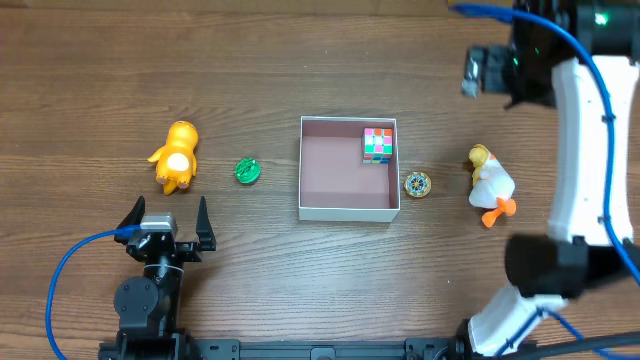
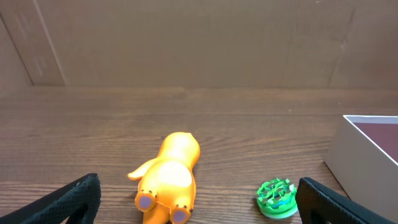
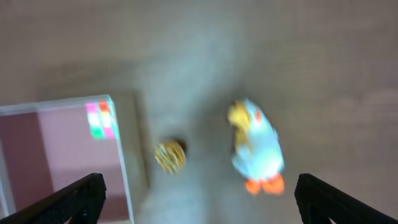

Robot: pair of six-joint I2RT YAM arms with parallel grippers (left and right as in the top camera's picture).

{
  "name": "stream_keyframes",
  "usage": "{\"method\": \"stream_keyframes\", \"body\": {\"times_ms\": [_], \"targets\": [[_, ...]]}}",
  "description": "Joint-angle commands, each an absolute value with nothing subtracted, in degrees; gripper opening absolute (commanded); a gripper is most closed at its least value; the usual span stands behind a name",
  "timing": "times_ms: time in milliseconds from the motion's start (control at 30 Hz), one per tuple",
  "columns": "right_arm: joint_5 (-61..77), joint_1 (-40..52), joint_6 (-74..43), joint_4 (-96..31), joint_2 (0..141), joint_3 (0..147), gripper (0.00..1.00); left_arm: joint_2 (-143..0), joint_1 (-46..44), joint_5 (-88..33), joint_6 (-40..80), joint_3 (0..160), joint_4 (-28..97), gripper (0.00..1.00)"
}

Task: Pack container
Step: 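Raise the right gripper and move it toward the white duck, then lower the right gripper onto the white duck plush and close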

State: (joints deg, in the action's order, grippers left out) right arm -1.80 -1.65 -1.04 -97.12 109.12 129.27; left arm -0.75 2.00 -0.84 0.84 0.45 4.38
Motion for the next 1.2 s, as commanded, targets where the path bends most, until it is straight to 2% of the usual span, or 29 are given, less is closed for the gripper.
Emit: {"method": "stream_keyframes", "body": {"times_ms": [0, 167, 300, 667, 1167], "targets": [[-2.52, -5.10, 4.21, -97.06, 102.02, 117.86, 1.00, -0.36, 2.33, -0.49, -0.47, 0.27, 4.45, 1.00], [-2.46, -9.63, 8.84, -94.94, 101.89, 108.62, 1.00, -0.36, 2.33, -0.49, -0.47, 0.27, 4.45, 1.00], [-2.44, -12.93, 13.74, -83.53, 102.15, 100.18, 1.00, -0.36, 2.33, -0.49, -0.47, 0.27, 4.45, 1.00], [-2.20, -13.45, 18.48, -69.47, 102.15, 82.17, 1.00, -0.36, 2.33, -0.49, -0.47, 0.27, 4.45, 1.00], [0.34, -13.56, 22.94, -63.11, 103.83, 78.28, 1.00, -0.36, 2.33, -0.49, -0.47, 0.27, 4.45, 1.00]]}}
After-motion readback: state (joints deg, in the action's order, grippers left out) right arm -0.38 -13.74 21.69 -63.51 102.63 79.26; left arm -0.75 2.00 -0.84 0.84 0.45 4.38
